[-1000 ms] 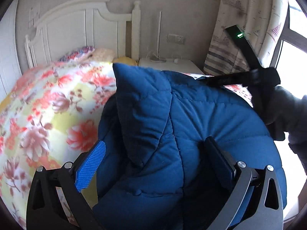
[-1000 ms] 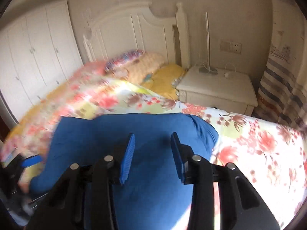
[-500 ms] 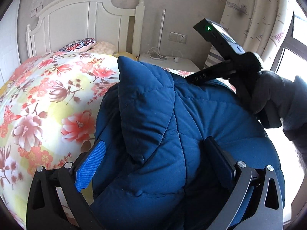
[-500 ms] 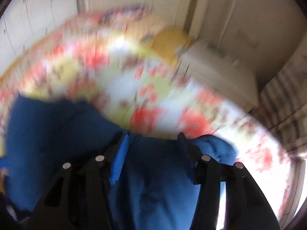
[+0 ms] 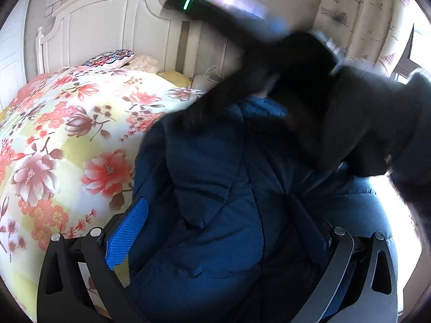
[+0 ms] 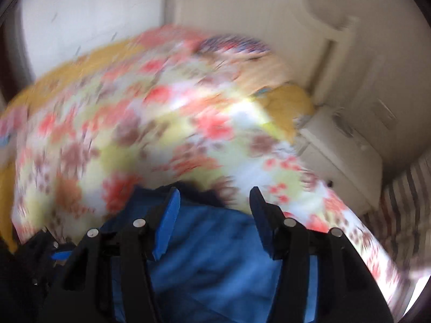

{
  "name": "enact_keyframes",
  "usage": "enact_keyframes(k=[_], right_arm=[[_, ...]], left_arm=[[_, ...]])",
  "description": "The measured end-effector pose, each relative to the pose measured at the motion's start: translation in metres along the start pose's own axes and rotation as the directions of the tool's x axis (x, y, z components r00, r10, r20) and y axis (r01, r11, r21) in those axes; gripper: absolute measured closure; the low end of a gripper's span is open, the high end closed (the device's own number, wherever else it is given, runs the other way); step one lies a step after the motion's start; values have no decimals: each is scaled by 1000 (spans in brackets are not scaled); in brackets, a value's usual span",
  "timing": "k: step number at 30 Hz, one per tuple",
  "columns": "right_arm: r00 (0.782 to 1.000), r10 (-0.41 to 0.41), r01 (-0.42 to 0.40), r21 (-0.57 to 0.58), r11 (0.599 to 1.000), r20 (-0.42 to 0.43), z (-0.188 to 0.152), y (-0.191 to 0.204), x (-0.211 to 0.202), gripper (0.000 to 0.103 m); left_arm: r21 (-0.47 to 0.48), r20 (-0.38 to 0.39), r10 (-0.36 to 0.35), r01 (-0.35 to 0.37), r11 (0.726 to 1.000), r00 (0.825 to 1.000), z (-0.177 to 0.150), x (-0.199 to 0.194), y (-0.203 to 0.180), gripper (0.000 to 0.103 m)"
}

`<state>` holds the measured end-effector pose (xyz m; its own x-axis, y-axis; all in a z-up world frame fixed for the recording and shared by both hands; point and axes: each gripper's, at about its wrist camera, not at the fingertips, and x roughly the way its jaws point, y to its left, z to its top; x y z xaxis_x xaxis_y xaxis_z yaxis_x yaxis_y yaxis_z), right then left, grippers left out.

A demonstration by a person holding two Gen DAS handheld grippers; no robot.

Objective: Fold large clothes

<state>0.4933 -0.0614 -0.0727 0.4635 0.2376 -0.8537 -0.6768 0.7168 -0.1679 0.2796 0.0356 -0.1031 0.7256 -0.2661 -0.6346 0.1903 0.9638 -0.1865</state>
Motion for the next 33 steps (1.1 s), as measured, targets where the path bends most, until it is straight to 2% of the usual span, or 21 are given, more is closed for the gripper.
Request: enact_keyframes(k=[2,4,9,12,15,16,18,20,22,23,25,28,30,31,33], right_arm=[[994,-32,26,-53,998,-107,-3,12,40,50],[990,-14,10,-30,1000,-139,-2,10,55,50],[992,-39,34,-43,998,-116,-4,14,55,49],[998,-46,44,-26,999,-54,-8,13,33,49],[995,36,-46,99,994,91,-24,-2,-29,40],[990,28,-47,140,989,139,-34,-10,-50,33],[981,-26,-15,208,978,194,-58,-23,-83,28],[979,-72,26,232,972,191,-79,-30,-96,28],[980,-145,107,261,960,133,-105,-40,-90,28],[983,-148,113,286,952,106,-115,-46,-83,28],[994,-80,49,370,928,70,-137,-59,-62,26],[984,12,-97,472,876,180,-165,-72,-72,25],[967,69,-188,510,839,243,-181,-72,-89,16],[951,109,-252,525,813,288,-195,-71,-100,7],[932,145,-316,548,774,332,-220,-67,-113,3]], left_arm=[[-13,-8,-7,7,1000,1000,0,3,4,4],[-22,-11,-16,16,1000,1000,-1,5,6,4],[-13,-10,-14,14,1000,1000,-2,5,4,4],[-21,-10,-18,18,1000,1000,-3,3,6,4],[-17,-9,-9,9,1000,1000,-3,2,4,4],[-16,-8,-7,7,1000,1000,-3,2,4,4],[-18,-7,-7,7,1000,1000,-3,3,5,4],[-20,-8,-7,6,1000,1000,-3,4,6,4],[-24,-14,-8,7,1000,1000,-3,3,4,4],[-35,-23,-17,16,999,1000,-2,1,5,4],[-78,-40,-67,64,995,997,2,-8,15,4],[-171,-25,-142,135,976,990,6,-31,40,5],[-209,-33,-123,113,971,992,11,-43,64,5],[-196,-51,-90,78,978,995,14,-48,73,5],[-163,-89,-72,56,985,993,17,-48,80,5]])
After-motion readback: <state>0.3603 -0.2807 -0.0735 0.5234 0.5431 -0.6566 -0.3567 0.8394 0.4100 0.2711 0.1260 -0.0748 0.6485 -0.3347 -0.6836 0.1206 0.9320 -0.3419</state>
